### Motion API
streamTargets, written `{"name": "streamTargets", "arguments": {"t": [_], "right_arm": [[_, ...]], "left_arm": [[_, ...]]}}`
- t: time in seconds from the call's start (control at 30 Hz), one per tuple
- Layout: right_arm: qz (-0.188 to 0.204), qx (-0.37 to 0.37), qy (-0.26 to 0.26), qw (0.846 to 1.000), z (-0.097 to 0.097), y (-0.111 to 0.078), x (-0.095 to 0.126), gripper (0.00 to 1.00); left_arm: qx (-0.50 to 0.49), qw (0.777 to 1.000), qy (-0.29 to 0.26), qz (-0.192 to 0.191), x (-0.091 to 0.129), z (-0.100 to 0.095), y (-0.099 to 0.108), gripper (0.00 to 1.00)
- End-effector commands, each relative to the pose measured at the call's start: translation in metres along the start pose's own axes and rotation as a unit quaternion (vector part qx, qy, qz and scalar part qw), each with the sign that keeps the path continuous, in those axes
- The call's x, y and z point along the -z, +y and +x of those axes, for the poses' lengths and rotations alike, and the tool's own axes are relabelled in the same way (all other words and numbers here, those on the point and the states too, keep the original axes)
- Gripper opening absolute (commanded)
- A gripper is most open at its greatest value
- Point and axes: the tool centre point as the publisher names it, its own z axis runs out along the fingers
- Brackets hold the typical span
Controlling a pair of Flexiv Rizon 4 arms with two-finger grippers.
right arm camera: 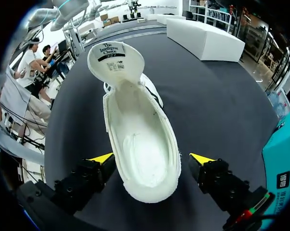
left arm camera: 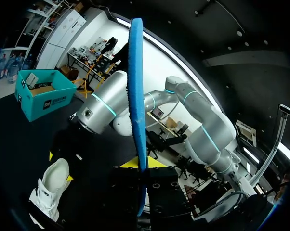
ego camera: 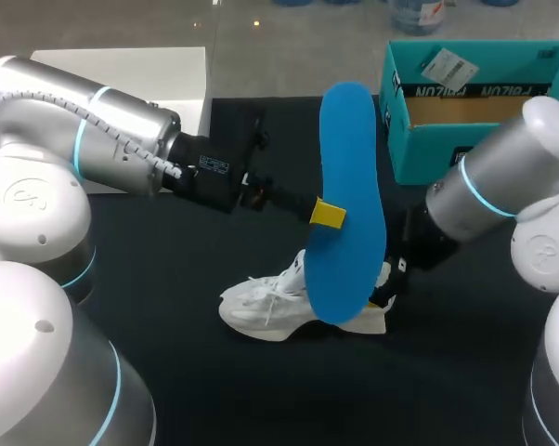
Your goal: Take the shoe out of the shoebox, open the shoe tongue, remove and reinsert the insole, then place the shoe into the shoebox
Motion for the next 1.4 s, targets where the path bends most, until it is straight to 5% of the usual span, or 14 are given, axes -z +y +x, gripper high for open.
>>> {"name": "streamTargets", "arguments": {"t": [0.03,0.73,1.4], "right_arm": [[0.221,-0.004,-0.022,0.975,0.005,0.003,0.006,1.00],[0.260,0.022,-0.003,0.965,0.006,0.003,0.027,1.00],[0.242,0.013,-0.004,0.970,0.011,0.004,0.025,1.00]], "left_arm": [[-0.001,1.000,0.000,0.001,0.000,0.000,0.001,0.00],[-0.001,1.000,0.000,0.001,0.000,0.000,0.001,0.00],[-0.001,1.000,0.000,0.001,0.000,0.000,0.001,0.00]]}}
